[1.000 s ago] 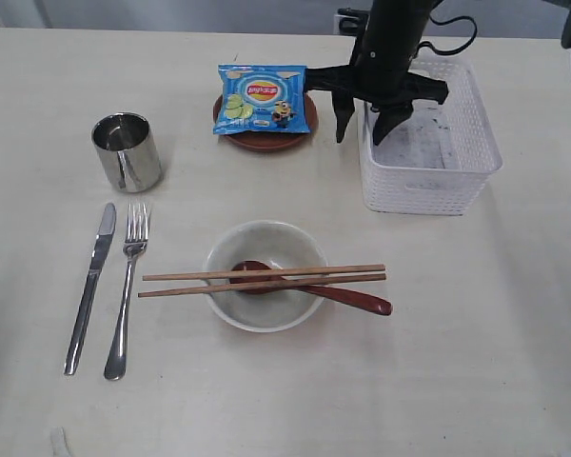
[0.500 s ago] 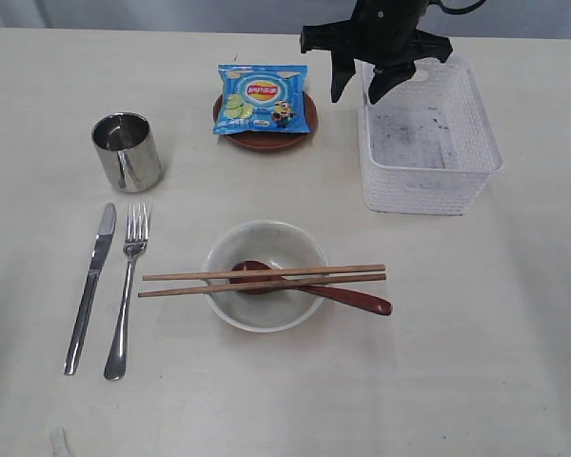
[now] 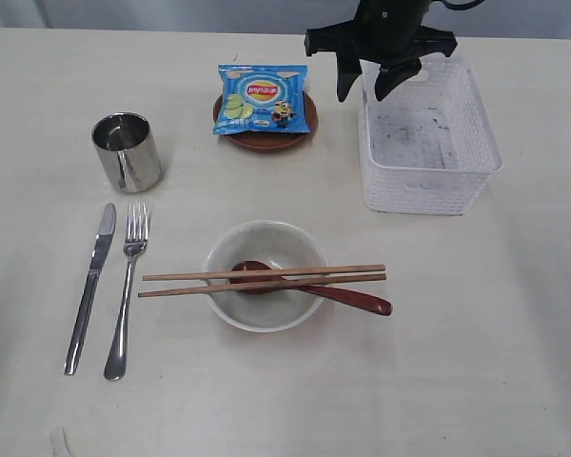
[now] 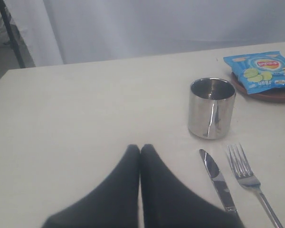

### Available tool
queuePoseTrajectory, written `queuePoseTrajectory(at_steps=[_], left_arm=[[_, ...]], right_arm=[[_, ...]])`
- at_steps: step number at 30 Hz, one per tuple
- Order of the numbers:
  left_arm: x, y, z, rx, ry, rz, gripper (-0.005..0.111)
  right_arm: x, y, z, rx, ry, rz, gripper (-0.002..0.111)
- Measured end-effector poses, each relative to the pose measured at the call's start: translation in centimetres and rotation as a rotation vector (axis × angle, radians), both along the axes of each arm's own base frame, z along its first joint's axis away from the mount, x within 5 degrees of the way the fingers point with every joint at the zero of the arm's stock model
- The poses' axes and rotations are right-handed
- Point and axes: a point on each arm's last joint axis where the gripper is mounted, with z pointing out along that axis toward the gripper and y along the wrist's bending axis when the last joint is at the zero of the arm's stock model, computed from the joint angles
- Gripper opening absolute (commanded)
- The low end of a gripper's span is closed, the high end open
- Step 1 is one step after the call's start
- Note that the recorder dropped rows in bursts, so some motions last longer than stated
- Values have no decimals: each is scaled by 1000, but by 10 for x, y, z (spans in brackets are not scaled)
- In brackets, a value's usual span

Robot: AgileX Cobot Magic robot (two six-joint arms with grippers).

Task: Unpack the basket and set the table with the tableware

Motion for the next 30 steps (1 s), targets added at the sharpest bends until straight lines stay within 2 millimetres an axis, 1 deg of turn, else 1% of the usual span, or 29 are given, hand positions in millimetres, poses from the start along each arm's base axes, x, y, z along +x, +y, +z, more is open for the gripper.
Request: queuePoseTrajectory(at_steps=[4,7,13,19,21,22,23,24,25,26,27,28,30], left_arm=[[0,0,0,0,0,0,0],[0,0,0,0,0,0,0],[0,0,0,0,0,0,0],[0,0,0,0,0,0,0],[0,0,0,0,0,0,0],[0,0,0,0,0,0,0],[0,0,0,0,0,0,0],[0,0,0,0,0,0,0],[0,0,0,0,0,0,0],[0,0,0,0,0,0,0],[0,0,0,0,0,0,0],[0,0,0,0,0,0,0],[0,0,0,0,0,0,0]], right_arm=[[1,-1,0,-7,-13,-2,50],[1,2,-2,18,-7,-8,50],[3,5,-17,35,26,4,50],[5,6,-17,40,10,22,50],[3,6,-8,44,-13,41,50],[2,5,2,49,-32,49,48],[1,5,8,53,-45,52,42],[-2,4,20,58,-69,64,38],[-4,3,28,61,-83,71,26],[-9,1,44,67,-110,85,12],[-14,-1,62,77,-143,91,4],[-17,-2,70,84,-156,91,0],[-27,-4,97,124,-205,93,0]])
